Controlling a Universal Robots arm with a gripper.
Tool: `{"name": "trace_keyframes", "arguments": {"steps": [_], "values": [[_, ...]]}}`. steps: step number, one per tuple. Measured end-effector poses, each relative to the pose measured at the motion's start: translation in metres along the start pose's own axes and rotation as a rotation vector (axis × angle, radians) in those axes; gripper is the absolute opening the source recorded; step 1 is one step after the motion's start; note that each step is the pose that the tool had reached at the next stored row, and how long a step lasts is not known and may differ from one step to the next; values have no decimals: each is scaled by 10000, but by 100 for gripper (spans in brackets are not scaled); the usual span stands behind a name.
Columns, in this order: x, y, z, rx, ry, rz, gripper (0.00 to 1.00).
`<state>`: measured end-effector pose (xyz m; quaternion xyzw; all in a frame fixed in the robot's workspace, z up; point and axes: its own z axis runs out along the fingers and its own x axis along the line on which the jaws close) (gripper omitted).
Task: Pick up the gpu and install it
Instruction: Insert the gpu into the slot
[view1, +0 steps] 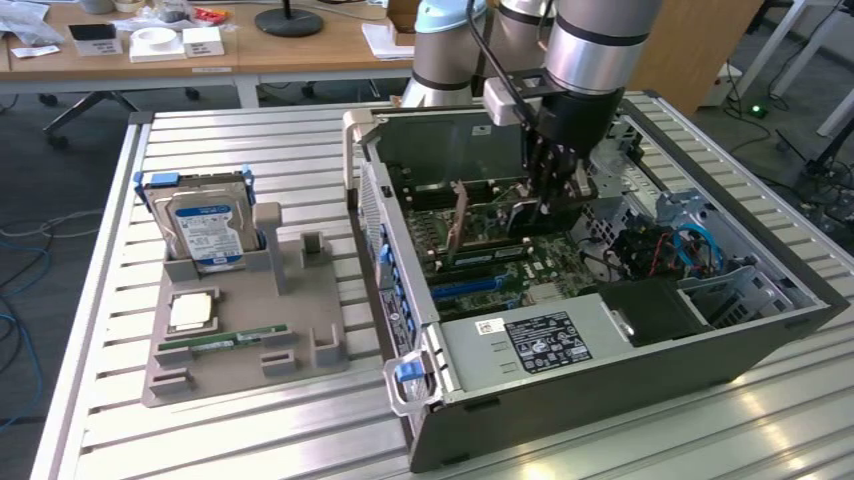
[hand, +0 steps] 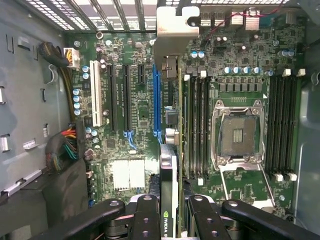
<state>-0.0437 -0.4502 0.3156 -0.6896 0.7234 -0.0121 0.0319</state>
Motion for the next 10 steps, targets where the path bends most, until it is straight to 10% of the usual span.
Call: {"name": "trace_keyframes", "arguments": {"steps": [10], "values": [[46,46,33,-1,0,-9,27]]}}
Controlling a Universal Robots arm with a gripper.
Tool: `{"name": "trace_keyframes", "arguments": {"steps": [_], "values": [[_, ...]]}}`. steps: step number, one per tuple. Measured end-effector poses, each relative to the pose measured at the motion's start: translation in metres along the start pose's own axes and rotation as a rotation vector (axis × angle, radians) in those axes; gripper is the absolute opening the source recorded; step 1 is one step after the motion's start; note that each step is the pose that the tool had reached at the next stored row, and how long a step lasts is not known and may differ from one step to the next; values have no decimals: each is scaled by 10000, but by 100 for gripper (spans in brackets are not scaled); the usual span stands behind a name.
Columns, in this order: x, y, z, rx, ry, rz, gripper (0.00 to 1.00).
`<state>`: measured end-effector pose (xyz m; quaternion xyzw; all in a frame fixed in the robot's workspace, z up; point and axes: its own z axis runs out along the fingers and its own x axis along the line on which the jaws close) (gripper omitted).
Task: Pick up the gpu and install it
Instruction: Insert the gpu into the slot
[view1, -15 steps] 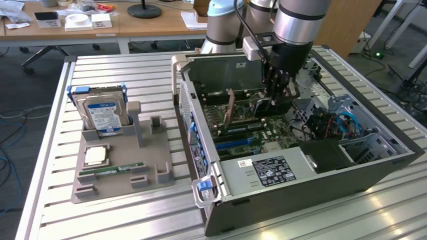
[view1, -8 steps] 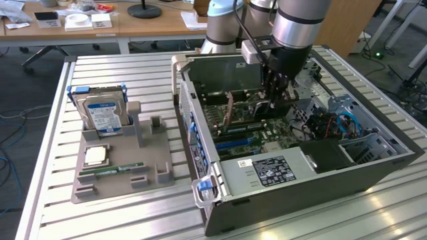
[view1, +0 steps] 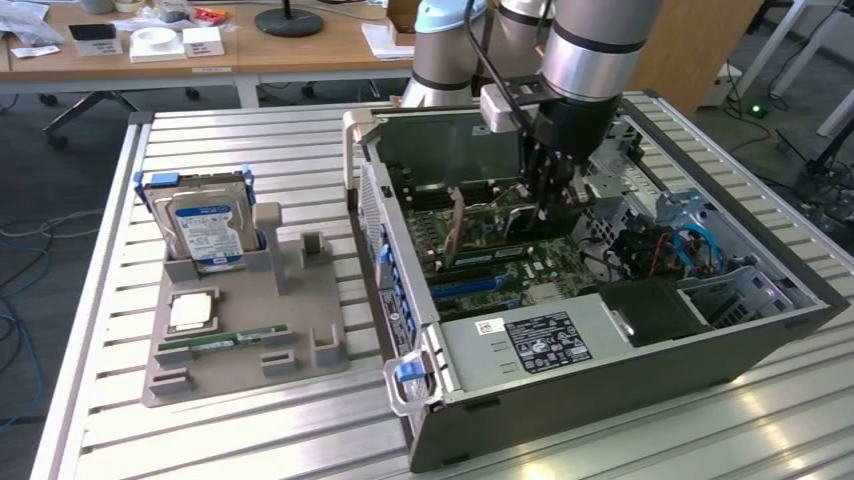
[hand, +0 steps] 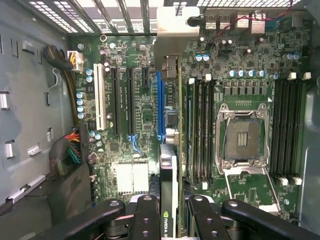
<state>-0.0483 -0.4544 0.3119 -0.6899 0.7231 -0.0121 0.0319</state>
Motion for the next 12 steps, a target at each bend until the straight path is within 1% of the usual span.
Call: {"name": "trace_keyframes", "arguments": {"steps": [8,12], "values": [[25,60,78,-1,-1,-20,27],[28,80,88,-1,1,-31,27]]}}
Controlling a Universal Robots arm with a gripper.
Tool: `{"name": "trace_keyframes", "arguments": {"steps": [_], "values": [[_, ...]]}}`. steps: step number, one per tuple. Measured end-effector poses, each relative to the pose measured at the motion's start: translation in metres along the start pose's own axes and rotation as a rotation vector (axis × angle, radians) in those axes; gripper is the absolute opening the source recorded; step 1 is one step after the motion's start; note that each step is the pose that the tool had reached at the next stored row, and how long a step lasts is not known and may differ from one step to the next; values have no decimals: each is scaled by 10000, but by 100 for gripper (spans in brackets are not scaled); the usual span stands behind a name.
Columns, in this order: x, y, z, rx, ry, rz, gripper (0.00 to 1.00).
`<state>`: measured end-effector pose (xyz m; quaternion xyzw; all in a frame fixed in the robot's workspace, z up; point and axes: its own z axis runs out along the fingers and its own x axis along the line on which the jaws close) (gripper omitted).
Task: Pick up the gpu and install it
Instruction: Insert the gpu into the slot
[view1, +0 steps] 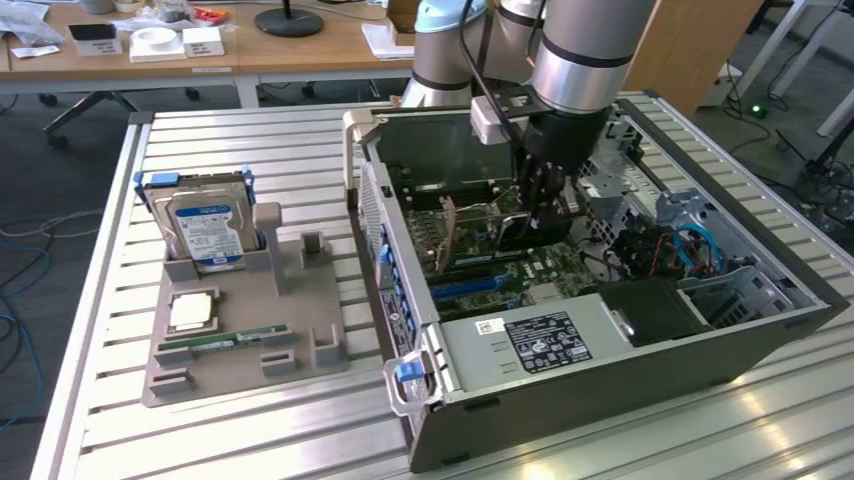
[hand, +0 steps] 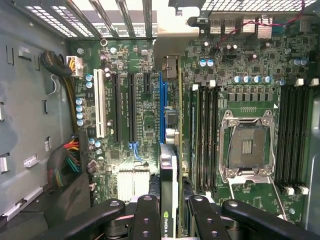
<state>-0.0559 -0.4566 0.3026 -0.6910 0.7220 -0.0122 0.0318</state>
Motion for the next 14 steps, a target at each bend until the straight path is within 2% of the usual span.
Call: {"name": "trace_keyframes", "arguments": {"steps": [9,14], "values": [[4,27,11,1,-3,0,27],[10,68,63,1,-4,1,27]]}}
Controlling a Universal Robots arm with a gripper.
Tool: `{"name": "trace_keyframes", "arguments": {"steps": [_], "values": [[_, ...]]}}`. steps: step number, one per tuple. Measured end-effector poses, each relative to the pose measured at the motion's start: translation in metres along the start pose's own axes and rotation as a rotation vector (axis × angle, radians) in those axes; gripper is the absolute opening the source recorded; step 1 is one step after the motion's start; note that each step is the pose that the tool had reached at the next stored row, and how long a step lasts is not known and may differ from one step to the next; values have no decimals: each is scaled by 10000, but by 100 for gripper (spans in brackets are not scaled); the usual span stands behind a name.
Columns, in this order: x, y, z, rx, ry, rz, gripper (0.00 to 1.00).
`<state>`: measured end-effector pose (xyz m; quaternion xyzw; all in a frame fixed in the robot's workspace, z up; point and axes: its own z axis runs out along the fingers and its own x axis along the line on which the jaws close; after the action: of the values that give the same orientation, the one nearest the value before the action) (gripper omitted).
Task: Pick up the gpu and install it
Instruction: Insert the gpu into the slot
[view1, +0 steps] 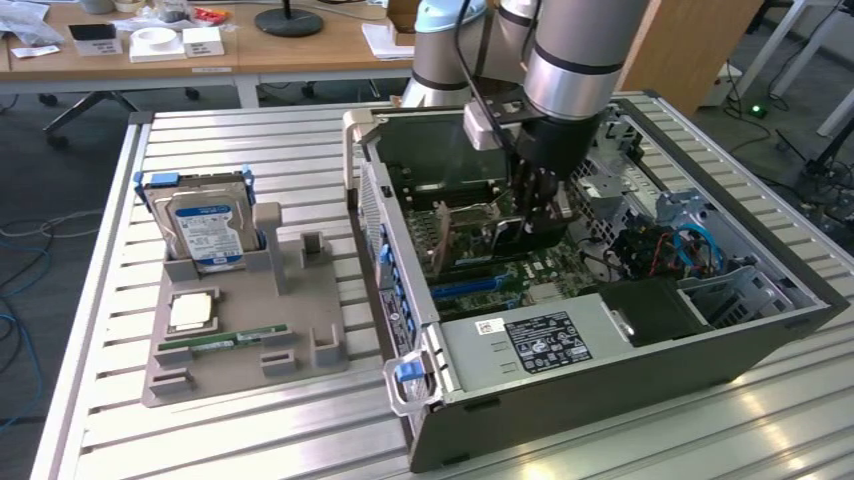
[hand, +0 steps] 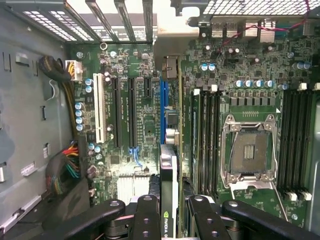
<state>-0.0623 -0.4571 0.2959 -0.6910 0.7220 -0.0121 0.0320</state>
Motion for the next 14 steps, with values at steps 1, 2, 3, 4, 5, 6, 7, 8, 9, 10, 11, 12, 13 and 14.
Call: {"name": "trace_keyframes", "arguments": {"steps": [1,2,3,4,5,6,7,8,9,10,11,12,13,14], "values": [[1,9,15,0,0,0,27],[2,16,28,0,1,0,27],[2,24,42,-1,1,0,27],[3,32,55,0,1,0,27],[4,39,64,-1,1,0,27],[4,46,73,0,1,0,27],[5,55,81,0,1,0,27],[6,63,87,-1,1,0,27],[6,70,94,0,1,0,27],[6,76,101,-1,2,0,27],[7,82,108,-1,1,0,27],[7,86,115,0,0,0,27],[8,86,122,-1,0,-2,27],[8,87,128,0,0,-2,27]]}}
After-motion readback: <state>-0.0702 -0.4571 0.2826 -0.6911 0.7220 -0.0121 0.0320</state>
